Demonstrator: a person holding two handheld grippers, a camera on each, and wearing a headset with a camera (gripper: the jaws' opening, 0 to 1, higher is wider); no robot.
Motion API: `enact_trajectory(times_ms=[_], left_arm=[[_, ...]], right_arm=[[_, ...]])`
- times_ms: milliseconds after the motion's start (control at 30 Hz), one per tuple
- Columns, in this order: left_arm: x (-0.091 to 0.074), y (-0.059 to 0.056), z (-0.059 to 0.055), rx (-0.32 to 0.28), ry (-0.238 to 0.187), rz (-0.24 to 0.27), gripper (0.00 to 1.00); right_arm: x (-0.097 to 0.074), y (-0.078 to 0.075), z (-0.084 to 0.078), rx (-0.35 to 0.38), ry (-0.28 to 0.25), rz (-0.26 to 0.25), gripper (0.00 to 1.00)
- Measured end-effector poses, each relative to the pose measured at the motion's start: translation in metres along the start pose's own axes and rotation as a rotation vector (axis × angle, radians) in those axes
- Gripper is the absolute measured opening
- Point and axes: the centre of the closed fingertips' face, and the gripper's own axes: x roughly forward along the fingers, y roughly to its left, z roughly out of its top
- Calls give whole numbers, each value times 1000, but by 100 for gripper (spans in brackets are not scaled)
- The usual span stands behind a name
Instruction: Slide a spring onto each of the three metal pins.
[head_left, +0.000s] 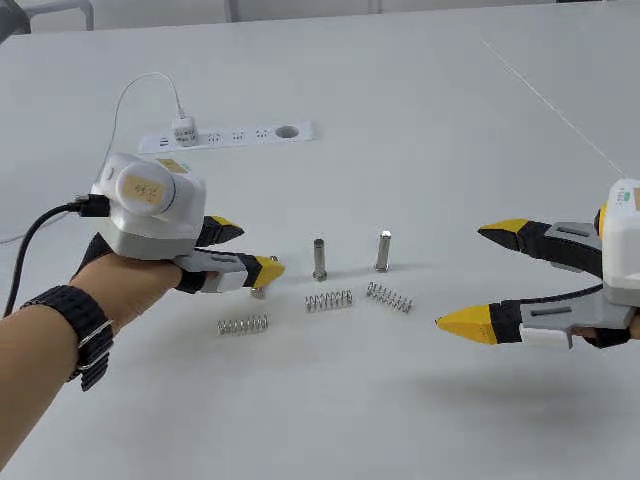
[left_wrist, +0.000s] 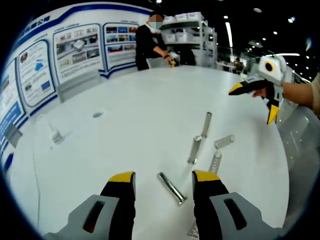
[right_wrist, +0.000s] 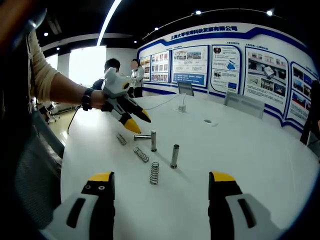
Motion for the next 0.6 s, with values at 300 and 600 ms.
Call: enact_trajectory(times_ms=[300,600], left_arm=[[9,-1,-3,-4,44,7,37],[16,0,-8,-9,95,27,31]], right_arm=[[-1,-1,-1,4,-1,-4,78],[-2,-3,-2,7,3,-8,78]])
